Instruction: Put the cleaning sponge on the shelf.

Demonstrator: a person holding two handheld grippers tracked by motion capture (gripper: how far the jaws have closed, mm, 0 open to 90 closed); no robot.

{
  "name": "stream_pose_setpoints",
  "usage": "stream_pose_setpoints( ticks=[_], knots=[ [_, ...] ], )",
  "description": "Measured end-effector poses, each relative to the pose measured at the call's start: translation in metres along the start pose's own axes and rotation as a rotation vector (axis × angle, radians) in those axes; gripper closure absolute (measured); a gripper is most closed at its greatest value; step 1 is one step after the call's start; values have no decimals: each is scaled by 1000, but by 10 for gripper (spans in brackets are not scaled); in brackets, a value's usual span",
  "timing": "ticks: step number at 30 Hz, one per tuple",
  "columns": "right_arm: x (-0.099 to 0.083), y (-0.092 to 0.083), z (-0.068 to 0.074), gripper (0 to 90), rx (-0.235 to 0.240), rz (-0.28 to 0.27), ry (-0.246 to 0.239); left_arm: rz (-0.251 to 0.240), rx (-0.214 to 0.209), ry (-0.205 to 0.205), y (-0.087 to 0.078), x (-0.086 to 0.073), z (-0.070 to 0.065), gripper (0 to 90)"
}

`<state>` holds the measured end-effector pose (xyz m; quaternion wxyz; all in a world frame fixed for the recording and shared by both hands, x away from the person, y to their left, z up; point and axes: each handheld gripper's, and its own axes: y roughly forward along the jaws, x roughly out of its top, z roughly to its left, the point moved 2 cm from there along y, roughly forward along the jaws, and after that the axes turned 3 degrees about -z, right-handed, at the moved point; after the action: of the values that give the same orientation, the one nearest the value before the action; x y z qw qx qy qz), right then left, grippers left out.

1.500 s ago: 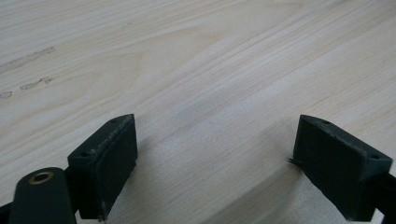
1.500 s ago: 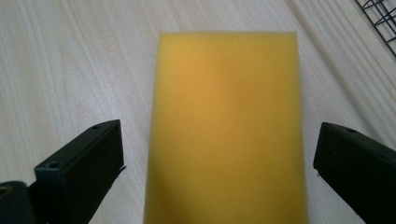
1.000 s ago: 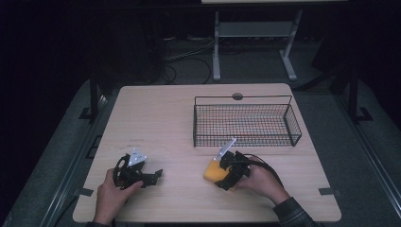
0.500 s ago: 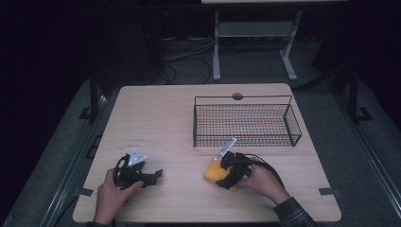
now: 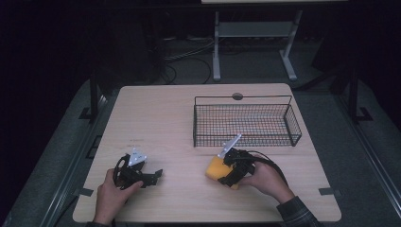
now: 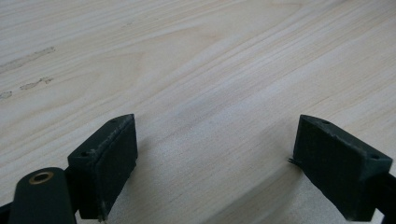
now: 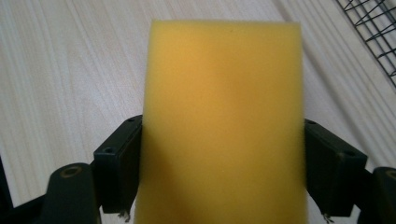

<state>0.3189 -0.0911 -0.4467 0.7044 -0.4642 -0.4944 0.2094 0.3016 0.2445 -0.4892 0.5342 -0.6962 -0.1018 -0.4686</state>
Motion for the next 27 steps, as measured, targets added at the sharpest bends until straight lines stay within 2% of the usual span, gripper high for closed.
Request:
stream_pose_setpoints(
  ticks=[13, 27],
  knots=[
    [2, -14, -4, 236, -7, -18, 0, 0, 0, 0, 0, 0, 0, 128],
    [10, -26, -5, 237, -11, -37, -21, 0, 0, 0, 0, 0, 0, 128]
  ],
)
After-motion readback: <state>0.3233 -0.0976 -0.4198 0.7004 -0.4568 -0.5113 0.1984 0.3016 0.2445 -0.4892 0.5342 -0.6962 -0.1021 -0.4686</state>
